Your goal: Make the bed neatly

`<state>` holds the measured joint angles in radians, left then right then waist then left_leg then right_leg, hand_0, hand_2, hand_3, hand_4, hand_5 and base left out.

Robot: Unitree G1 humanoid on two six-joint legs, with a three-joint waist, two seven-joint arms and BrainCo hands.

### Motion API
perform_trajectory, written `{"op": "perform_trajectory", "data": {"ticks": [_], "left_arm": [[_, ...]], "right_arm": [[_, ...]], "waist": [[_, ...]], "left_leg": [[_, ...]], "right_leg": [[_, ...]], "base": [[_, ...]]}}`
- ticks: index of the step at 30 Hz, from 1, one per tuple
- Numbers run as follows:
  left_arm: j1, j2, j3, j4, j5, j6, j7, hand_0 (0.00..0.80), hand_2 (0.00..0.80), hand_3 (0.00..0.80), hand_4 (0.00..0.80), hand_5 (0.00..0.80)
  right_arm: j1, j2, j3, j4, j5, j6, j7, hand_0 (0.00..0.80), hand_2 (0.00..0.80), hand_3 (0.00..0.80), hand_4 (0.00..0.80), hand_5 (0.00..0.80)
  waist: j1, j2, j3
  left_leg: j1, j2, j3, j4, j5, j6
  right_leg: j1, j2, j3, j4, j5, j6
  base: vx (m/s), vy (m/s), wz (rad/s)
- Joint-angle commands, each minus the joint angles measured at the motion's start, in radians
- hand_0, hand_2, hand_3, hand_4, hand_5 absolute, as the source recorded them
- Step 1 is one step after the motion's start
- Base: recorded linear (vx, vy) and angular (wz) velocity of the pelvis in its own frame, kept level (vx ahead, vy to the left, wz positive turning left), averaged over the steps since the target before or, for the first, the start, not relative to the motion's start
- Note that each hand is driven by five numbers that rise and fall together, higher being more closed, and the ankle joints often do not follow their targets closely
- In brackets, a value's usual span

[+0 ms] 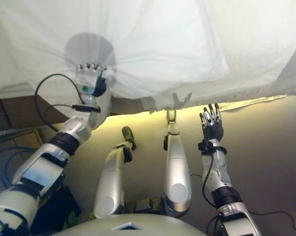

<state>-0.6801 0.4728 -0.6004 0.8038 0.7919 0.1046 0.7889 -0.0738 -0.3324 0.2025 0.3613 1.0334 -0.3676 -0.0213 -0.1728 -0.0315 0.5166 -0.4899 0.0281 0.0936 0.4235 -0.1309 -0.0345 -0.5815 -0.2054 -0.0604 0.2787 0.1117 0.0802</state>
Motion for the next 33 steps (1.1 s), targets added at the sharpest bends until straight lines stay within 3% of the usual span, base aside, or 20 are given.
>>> {"op": "perform_trajectory", "data": {"ticks": [1,6,13,18,25,33], "left_arm": [[0.101,0.045,0.090,0.006,-0.018,-0.054,0.041,0.800,0.800,0.800,0.800,0.800],[0.213,0.111,0.122,0.008,-0.031,-0.093,0.012,0.800,0.800,0.800,0.800,0.800],[0.374,0.175,0.234,-0.002,-0.128,-0.179,-0.049,0.800,0.800,0.800,0.800,0.800],[0.482,0.252,0.311,-0.060,-0.061,-0.223,-0.123,0.800,0.800,0.800,0.800,0.800],[0.608,0.360,0.378,-0.139,0.007,-0.247,-0.247,0.800,0.800,0.800,0.800,0.800],[0.690,0.402,0.431,-0.137,0.014,-0.251,-0.320,0.800,0.800,0.800,0.800,0.800]], "right_arm": [[0.068,-0.036,-0.073,-0.055,-0.012,-0.018,0.015,0.000,0.000,0.000,0.000,0.000],[0.095,-0.032,-0.085,-0.017,-0.029,-0.014,0.021,0.000,0.000,0.000,0.000,0.000],[0.146,-0.030,-0.141,0.035,-0.040,0.005,0.059,0.000,0.000,0.000,0.000,0.000],[0.184,-0.056,-0.203,0.047,-0.055,0.031,0.091,0.000,0.000,0.000,0.000,0.000],[0.218,-0.087,-0.253,0.083,-0.049,0.049,0.122,0.000,0.000,0.000,0.000,0.000],[0.227,-0.101,-0.263,0.120,-0.058,0.065,0.137,0.000,0.000,0.000,0.000,0.000]], "waist": [[0.050,0.015,-0.014],[0.075,0.023,-0.090],[0.107,0.037,-0.179],[0.122,0.042,-0.240],[0.152,0.060,-0.293],[0.183,0.060,-0.336]], "left_leg": [[0.036,0.012,-0.050,-0.092,0.133,-0.007],[0.135,0.016,-0.047,-0.182,0.143,-0.012],[0.235,0.019,-0.050,-0.252,0.140,-0.016],[0.285,0.022,-0.047,-0.282,0.134,-0.021],[0.327,0.022,-0.065,-0.295,0.123,-0.024],[0.354,0.028,-0.084,-0.296,0.113,-0.027]], "right_leg": [[0.117,-0.072,-0.015,0.015,-0.026,0.085],[0.220,-0.081,-0.043,-0.062,-0.017,0.093],[0.329,-0.080,-0.070,-0.128,-0.020,0.093],[0.388,-0.076,-0.087,-0.173,-0.021,0.101],[0.445,-0.078,-0.104,-0.194,-0.030,0.108],[0.482,-0.075,-0.115,-0.207,-0.034,0.115]], "base": [[0.140,-0.035,0.16],[0.122,0.043,0.10],[0.115,0.056,0.05],[0.137,0.079,0.05],[0.084,0.052,0.04],[0.057,0.039,0.01]]}}
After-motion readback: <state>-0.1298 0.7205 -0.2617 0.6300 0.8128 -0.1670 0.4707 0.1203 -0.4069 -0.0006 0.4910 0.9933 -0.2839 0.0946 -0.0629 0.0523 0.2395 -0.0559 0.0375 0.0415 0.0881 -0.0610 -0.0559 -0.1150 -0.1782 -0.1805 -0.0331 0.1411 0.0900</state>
